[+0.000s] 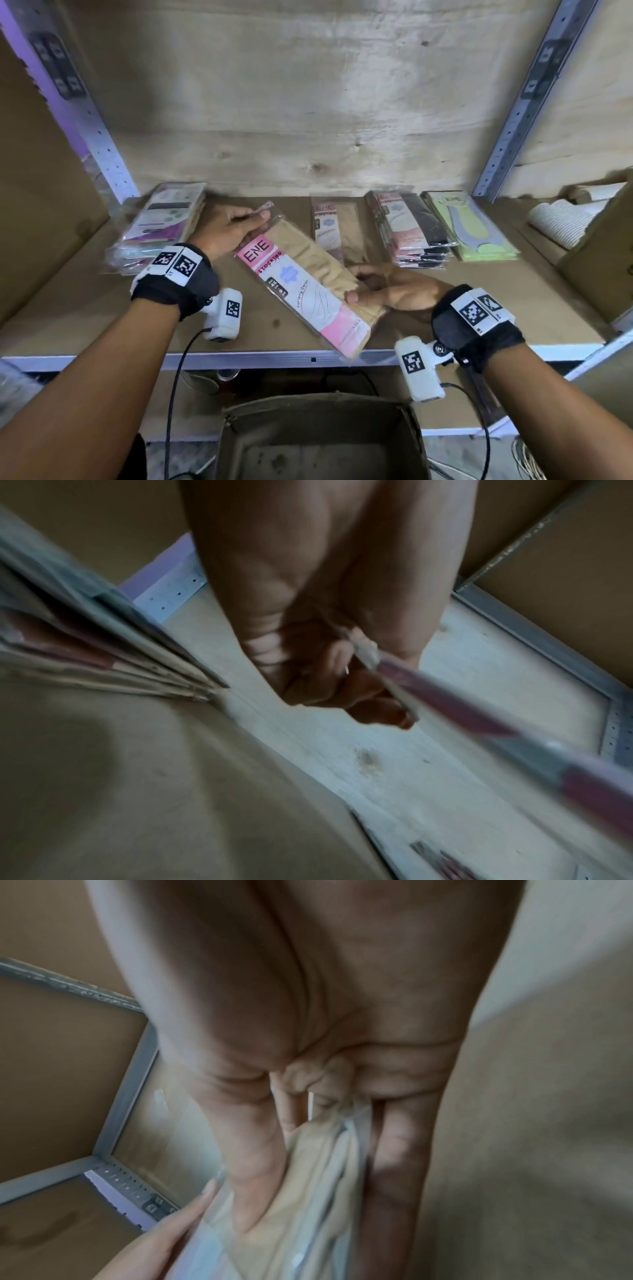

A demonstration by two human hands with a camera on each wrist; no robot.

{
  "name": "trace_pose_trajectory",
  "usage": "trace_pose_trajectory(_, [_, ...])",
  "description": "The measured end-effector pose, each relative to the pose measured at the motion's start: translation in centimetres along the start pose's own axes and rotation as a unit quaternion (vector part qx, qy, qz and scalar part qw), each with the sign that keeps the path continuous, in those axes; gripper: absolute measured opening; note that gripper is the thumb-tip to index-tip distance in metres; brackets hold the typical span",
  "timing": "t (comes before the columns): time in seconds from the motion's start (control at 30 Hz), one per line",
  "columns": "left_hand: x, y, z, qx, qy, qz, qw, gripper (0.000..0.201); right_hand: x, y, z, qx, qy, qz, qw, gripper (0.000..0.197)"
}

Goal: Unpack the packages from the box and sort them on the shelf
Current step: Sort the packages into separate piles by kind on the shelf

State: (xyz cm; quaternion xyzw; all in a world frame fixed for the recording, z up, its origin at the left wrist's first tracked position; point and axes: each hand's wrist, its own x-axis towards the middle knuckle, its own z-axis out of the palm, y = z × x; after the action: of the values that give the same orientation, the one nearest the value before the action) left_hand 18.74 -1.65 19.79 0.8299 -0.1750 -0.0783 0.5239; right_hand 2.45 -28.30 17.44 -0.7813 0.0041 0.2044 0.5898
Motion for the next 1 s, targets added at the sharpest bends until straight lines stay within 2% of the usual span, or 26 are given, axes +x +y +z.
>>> trace_pose_trajectory(0.17, [-0.4,0.2,-0.1,0.027,0.023,0.077,0.996,0.043,-0.5,-0.1,0.0,0.008,-0.005,-0.004,1.000,0.054])
trace_pose_trajectory(0.3, [-0.6,0.3,-0.3,0.053,0.053,0.078,0.994,0.052,-0.7,0.0,-0.2,0.006,0.010,-0.013,1.000,0.046])
trace_pose_trajectory(0.37, [-0.6,0.5,-0.2,0.030,0.047,0.060,0.997,0.052,-0.7,-0.1,-0.1,0.000,0.020,-0.016,1.000,0.044])
trace_pose_trajectory(0.5, [-1.1,0.6,-0.1,-0.137,0.005,-0.034,0.990,0.047,-0.7,-0.4,-0.1,-0.005,0.045,-0.014,0.999,0.032])
trace_pose_trajectory(0.6, [-1.2,0.0,-0.1,-0.140,-0.023,-0.064,0.988,0.043,-0.9,-0.6,0.1,-0.015,0.053,-0.001,0.998,0.023])
trace_pose_trajectory(0.7, [-1.2,-0.4,-0.4,-0.099,-0.002,-0.050,0.994,0.053,-0.8,-0.8,0.1,-0.013,0.043,0.004,0.999,0.021])
trace_pose_trajectory(0.77, [-1.0,-0.7,-0.9,-0.123,0.020,-0.057,0.991,0.056,-0.7,-0.8,-0.1,-0.009,0.052,0.005,0.999,0.022])
trace_pose_trajectory(0.87, [-0.7,-0.9,-1.2,-0.229,0.035,-0.101,0.968,0.072,-0.5,-0.4,-0.1,0.107,0.084,-0.008,0.991,0.030])
trace_pose_trajectory(0.93, [-1.2,-0.5,-0.6,-0.242,-0.001,-0.123,0.962,0.078,-0.4,-0.7,0.1,0.173,0.099,-0.027,0.980,0.029])
trace_pose_trajectory(1.0, [-2.2,0.3,0.8,-0.220,-0.064,-0.134,0.964,0.076,-0.2,-1.2,0.2,0.218,0.103,-0.053,0.969,0.032])
